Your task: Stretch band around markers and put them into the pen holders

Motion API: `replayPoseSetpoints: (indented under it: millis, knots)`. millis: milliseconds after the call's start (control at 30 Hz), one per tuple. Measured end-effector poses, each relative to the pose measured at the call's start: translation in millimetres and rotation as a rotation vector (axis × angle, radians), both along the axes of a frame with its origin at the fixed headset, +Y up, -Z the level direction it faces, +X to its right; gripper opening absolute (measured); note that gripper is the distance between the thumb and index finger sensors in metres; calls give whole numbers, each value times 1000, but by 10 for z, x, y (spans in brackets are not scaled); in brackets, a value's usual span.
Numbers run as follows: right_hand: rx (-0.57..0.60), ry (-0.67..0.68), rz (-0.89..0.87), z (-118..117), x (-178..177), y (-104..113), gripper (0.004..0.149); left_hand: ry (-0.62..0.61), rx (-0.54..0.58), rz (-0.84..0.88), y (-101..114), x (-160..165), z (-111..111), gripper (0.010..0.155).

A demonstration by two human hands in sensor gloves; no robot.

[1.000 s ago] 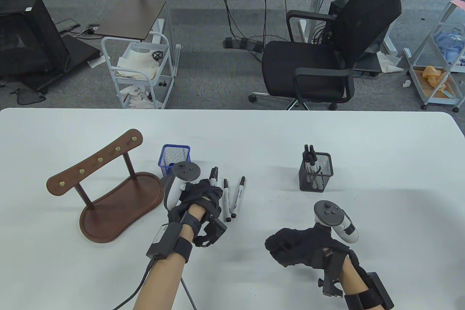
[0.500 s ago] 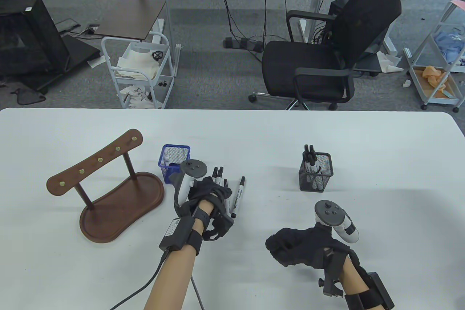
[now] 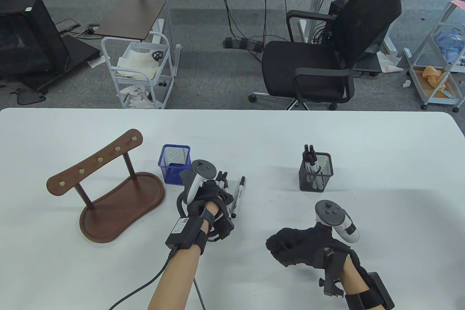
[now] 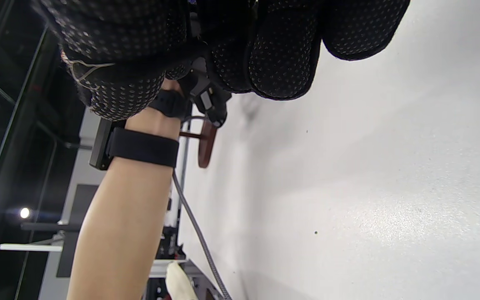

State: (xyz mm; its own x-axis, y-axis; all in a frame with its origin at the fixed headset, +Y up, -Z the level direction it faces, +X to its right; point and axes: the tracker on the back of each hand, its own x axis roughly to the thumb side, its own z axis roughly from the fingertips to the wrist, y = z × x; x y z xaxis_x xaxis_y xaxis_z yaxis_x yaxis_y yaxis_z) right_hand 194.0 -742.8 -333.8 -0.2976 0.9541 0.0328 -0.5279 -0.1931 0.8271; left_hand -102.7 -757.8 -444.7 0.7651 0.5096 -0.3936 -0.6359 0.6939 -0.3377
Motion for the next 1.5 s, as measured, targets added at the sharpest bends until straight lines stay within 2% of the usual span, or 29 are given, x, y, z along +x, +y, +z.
replayPoseSetpoints:
  millis: [600,867,1033,1167,1500]
  knots:
    - [2,5,4,2,0,-9,52,-37,-26,-145,33,13,52,60]
    - [2,3,1,1,5,-5,52,-107,-2,-254,33,11,84,55]
    - [4,5,-2,-2,4,-3,51,-163,-22,-176,78,-44,125,53]
    - [3,5,2,-1,4,-8,52,-204,-23,-111,192,-59,176,52]
    - [6,-6,7,-6,16,-7,53,-270,0,57,402,36,236,49]
